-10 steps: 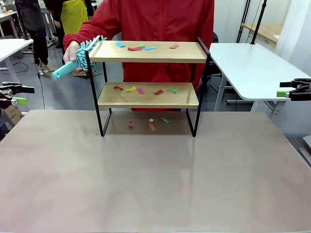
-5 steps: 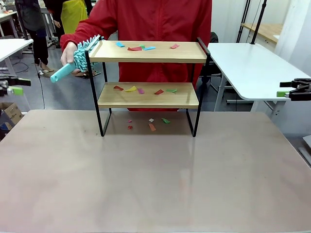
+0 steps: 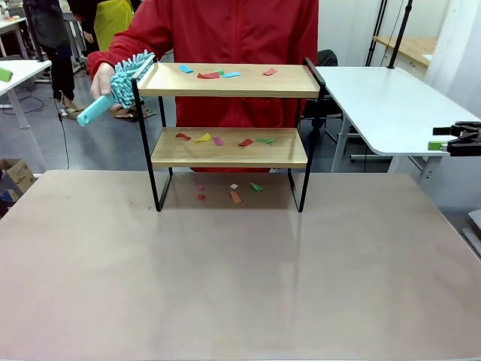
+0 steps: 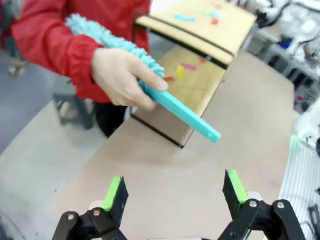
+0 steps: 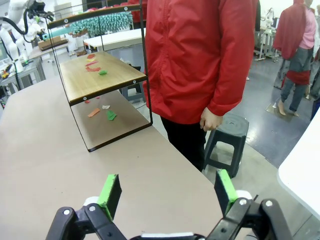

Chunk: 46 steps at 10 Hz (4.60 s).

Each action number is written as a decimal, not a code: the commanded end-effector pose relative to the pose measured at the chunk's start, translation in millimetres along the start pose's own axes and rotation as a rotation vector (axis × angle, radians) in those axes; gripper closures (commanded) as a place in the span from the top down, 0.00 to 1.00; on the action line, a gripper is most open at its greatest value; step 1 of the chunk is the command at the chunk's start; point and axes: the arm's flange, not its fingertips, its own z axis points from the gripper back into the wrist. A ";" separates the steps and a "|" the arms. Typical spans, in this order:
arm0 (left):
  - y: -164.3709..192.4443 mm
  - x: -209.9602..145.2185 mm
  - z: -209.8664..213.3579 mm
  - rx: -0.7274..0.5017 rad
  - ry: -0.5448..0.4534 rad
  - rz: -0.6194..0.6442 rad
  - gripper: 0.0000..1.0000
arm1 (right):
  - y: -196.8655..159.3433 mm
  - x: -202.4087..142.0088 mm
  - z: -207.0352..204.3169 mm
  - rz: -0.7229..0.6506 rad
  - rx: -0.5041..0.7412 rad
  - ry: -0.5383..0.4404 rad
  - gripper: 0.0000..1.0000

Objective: Clean the shelf.
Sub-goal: Pick up the Duster handed by the human, then clean the specific section of the Shelf indicated by the human with the Duster.

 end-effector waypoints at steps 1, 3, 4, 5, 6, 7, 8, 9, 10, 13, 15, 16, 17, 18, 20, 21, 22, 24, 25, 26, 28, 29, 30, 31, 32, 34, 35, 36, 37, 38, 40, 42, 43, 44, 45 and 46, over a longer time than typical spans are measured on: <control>-41.4 22.1 -10.4 0.110 0.109 0.090 1.00 | 2.2 2.0 -1.3 0.001 0.003 -0.006 1.00; -79.0 61.9 -25.9 0.311 0.278 0.399 1.00 | 2.2 2.0 -1.3 0.001 0.003 -0.006 1.00; -98.6 71.5 -42.4 0.318 0.297 0.328 1.00 | 2.2 2.0 -1.3 0.001 0.003 -0.006 1.00; -113.1 79.5 -61.3 0.340 0.332 0.317 1.00 | 2.2 2.0 -1.3 0.001 0.003 -0.006 1.00; -123.7 85.0 -79.2 0.370 0.329 0.307 1.00 | 2.2 2.0 -1.3 0.001 0.003 -0.006 1.00; -132.4 87.5 -96.0 0.414 0.303 0.291 1.00 | 2.2 2.0 -1.3 0.001 0.003 -0.006 1.00; -140.4 87.4 -108.3 0.458 0.250 0.244 1.00 | 2.2 2.0 -1.3 0.001 0.003 -0.006 1.00; -145.1 84.9 -113.3 0.496 0.218 0.251 1.00 | 2.2 2.0 -1.3 0.001 0.003 -0.006 1.00; -148.8 81.5 -121.6 0.502 0.239 0.232 1.00 | 2.2 2.0 -1.3 0.001 0.003 -0.006 1.00; -145.6 65.1 -150.9 0.559 0.269 0.221 1.00 | 2.2 2.0 -1.3 0.001 0.003 -0.006 1.00; -141.1 51.9 -165.8 0.585 0.281 0.247 1.00 | 2.2 2.0 -1.3 0.001 0.003 -0.006 1.00; -138.7 46.5 -170.7 0.585 0.283 0.246 1.00 | 2.2 2.0 -1.3 0.001 0.003 -0.006 1.00; -135.9 41.6 -175.5 0.573 0.289 0.258 1.00 | 2.2 2.0 -1.3 0.001 0.003 -0.006 1.00; -133.2 39.9 -180.6 0.569 0.302 0.267 1.00 | 2.2 2.0 -1.3 0.001 0.003 -0.006 1.00; -126.8 38.2 -186.2 0.590 0.291 0.274 1.00 | 2.2 2.0 -1.3 0.001 0.003 -0.006 1.00; -124.4 36.9 -188.5 0.621 0.284 0.264 1.00 | 2.2 2.0 -1.3 0.001 0.003 -0.006 1.00; -126.7 36.9 -183.8 0.552 0.310 0.264 1.00 | 2.2 2.0 -1.3 0.001 0.003 -0.006 1.00; -123.6 36.9 -186.6 0.563 0.301 0.262 0.90 | 2.2 2.0 -1.3 0.001 0.003 -0.006 1.00; -118.0 34.7 -186.6 0.574 0.314 0.275 0.40 | 2.2 2.0 -1.3 0.001 0.003 -0.006 1.00; -117.3 33.5 -186.7 0.593 0.309 0.291 0.31 | 2.2 2.0 -1.3 0.001 0.003 -0.006 1.00; -117.2 33.3 -186.2 0.608 0.322 0.298 0.00 | 2.2 2.0 -1.3 0.001 0.003 -0.006 1.00; -117.2 33.2 -184.6 0.628 0.322 0.305 0.00 | 2.2 2.0 -1.3 0.001 0.003 -0.006 1.00; -117.8 33.9 -180.9 0.649 0.309 0.314 0.04 | 2.2 2.0 -1.3 0.001 0.003 -0.006 1.00; -118.6 34.7 -177.6 0.658 0.303 0.317 0.00 | 2.2 2.0 -1.3 0.001 0.003 -0.006 1.00; -120.2 34.4 -175.3 0.665 0.302 0.320 0.00 | 2.2 2.0 -1.3 0.001 0.003 -0.006 1.00; -119.7 34.3 -173.2 0.667 0.309 0.325 0.00 | 2.2 2.0 -1.3 0.001 0.003 -0.006 1.00; -119.7 33.6 -173.3 0.665 0.317 0.331 0.00 | 2.2 2.0 -1.3 0.001 0.003 -0.006 1.00; -118.3 34.3 -173.7 0.671 0.317 0.342 0.00 | 2.2 2.0 -1.3 0.001 0.003 -0.006 1.00; -114.8 33.0 -175.4 0.688 0.304 0.368 0.00 | 2.2 2.0 -1.3 0.001 0.003 -0.006 1.00; -115.2 33.5 -173.7 0.641 0.308 0.318 0.00 | 2.2 2.0 -1.3 0.001 0.003 -0.006 1.00; -115.2 33.5 -173.7 0.641 0.308 0.318 0.00 | 2.2 2.0 -1.3 0.001 0.003 -0.006 1.00; -115.2 33.5 -173.7 0.641 0.308 0.318 0.00 | 2.2 2.0 -1.3 0.001 0.003 -0.006 1.00; -115.2 33.5 -173.7 0.641 0.308 0.318 0.00 | 2.2 2.0 -1.3 0.001 0.003 -0.006 1.00; -115.2 33.5 -173.7 0.641 0.308 0.318 0.00 | 2.2 2.0 -1.3 0.001 0.003 -0.006 1.00; -115.6 32.9 -177.7 0.639 0.311 0.329 0.13 | 2.2 2.0 -1.3 0.001 0.003 -0.006 1.00; -110.5 21.8 -154.4 0.644 0.357 0.310 0.13 | 2.2 2.0 -1.3 0.001 0.003 -0.006 1.00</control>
